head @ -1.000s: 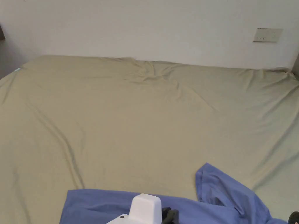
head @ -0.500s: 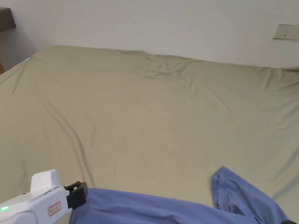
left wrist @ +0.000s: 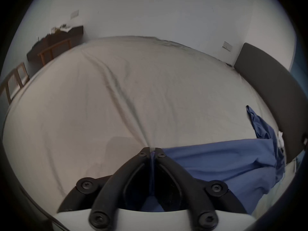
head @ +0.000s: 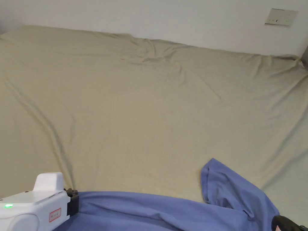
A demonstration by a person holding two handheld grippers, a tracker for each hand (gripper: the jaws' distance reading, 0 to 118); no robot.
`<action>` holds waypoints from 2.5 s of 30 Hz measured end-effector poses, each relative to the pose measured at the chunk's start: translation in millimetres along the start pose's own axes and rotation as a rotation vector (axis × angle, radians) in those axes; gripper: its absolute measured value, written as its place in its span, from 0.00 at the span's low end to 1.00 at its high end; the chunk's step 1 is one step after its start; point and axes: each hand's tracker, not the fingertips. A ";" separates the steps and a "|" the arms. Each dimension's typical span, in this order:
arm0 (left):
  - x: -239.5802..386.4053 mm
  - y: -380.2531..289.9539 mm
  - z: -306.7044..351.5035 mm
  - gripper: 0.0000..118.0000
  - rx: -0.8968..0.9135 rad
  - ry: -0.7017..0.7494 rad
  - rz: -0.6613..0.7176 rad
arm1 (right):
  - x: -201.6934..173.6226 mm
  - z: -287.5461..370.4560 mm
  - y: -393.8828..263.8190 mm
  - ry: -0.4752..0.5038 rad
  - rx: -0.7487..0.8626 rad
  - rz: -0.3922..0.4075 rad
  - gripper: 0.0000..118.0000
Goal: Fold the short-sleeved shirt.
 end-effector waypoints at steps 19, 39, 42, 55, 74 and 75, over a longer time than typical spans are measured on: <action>7.0 -1.7 -10.6 0.03 0.013 0.068 -0.023 | 126.7 -187.9 -20.8 -0.065 -0.510 -0.143 0.66; 28.7 86.5 145.6 0.03 0.266 -0.020 -0.034 | 100.2 -33.4 124.7 -0.084 0.011 -0.012 0.07; 34.5 114.7 184.9 0.03 0.348 -0.038 -0.068 | 95.1 0.8 157.6 -0.087 0.117 -0.008 0.07; 52.5 261.0 270.8 0.03 0.602 0.174 -0.204 | 70.6 26.5 315.5 -0.079 0.304 0.043 0.07; 102.0 449.0 233.3 0.03 0.757 0.370 -0.164 | 54.0 -58.1 508.4 -0.149 0.521 0.016 0.07; 104.9 454.5 230.4 0.03 0.768 0.369 -0.159 | 56.1 -62.8 511.6 -0.155 0.531 0.006 0.07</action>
